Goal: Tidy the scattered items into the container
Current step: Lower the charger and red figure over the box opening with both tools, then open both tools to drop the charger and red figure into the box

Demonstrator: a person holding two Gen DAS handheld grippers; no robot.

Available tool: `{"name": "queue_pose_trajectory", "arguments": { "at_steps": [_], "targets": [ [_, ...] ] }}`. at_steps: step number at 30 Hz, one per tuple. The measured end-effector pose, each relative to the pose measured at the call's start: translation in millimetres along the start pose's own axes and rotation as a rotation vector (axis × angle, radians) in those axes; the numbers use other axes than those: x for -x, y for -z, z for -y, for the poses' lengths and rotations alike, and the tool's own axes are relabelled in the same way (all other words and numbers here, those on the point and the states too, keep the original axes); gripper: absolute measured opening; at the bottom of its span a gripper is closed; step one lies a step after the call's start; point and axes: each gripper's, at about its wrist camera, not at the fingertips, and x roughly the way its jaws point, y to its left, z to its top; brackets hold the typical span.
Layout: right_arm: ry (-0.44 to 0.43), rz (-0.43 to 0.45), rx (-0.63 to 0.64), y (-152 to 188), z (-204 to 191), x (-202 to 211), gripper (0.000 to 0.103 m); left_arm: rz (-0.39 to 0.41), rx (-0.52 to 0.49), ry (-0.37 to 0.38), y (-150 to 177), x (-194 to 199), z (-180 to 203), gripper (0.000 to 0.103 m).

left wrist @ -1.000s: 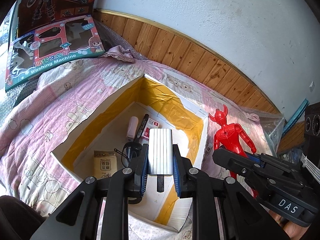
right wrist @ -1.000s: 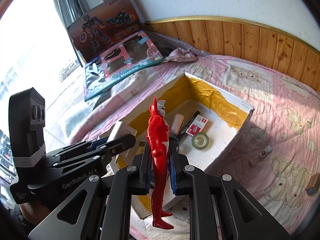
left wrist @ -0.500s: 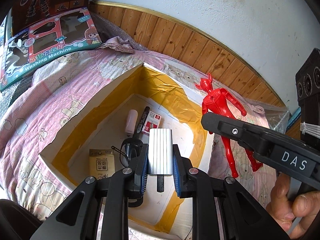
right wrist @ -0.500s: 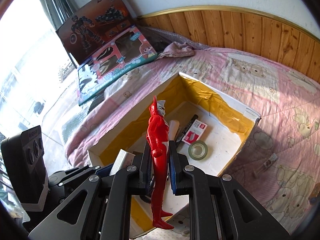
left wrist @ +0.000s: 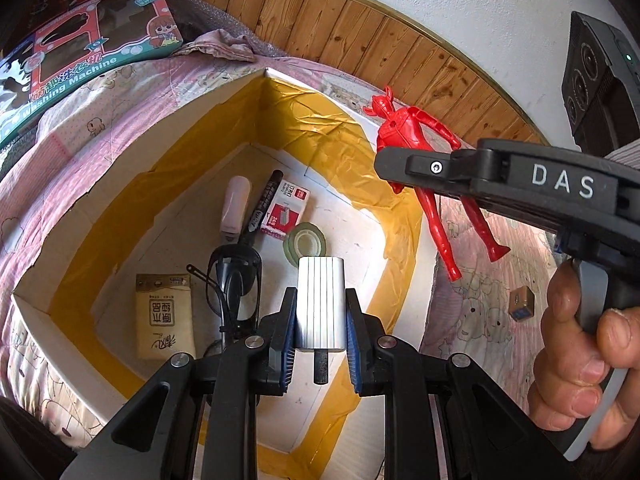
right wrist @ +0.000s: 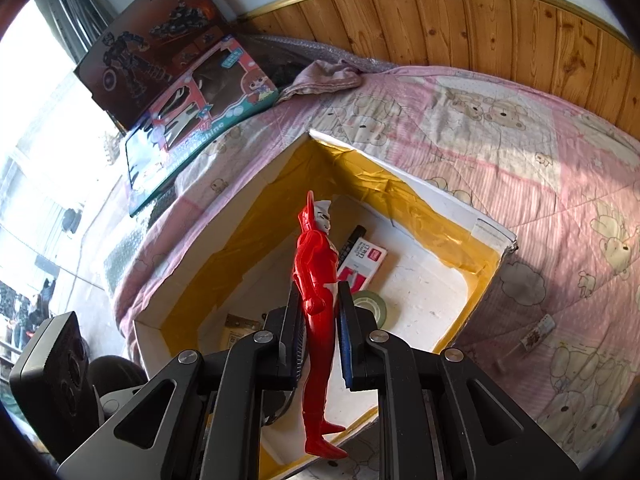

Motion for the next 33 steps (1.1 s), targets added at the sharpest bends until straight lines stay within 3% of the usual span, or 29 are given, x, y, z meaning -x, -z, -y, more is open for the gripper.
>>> {"name": "queue_pose_trajectory", "arguments": {
  "at_steps": [11,17,19,25,33],
  "targets": [
    [0.077,-0.049,0.042,-3.2,12.1,-30.8,0.016,-0.064,0.003,-0.032,-3.4,-30.3,-3.6,0.022],
    [0.109,-0.047,0.041,-2.7,20.6,-37.3,0.020,-0.100,-0.007,-0.009,-3.4,-34.8,0.8,0.026],
    [0.103,-0.028,0.036,-2.2,21.1,-31.5,0.021,-0.114,0.014,0.006,-1.9,-34.2,-0.1,0.034],
    [0.060,0.052,0.022,11.1,19.4,6.3,0.021,-0.073,0.004,-0.020,3.5,-12.5,-0.7,0.034],
    [-0.080,0.137,0.009,67.3,19.7,56.2,0.022,0.030,-0.094,-0.104,19.7,35.7,7.4,0.034]
  ]
}}
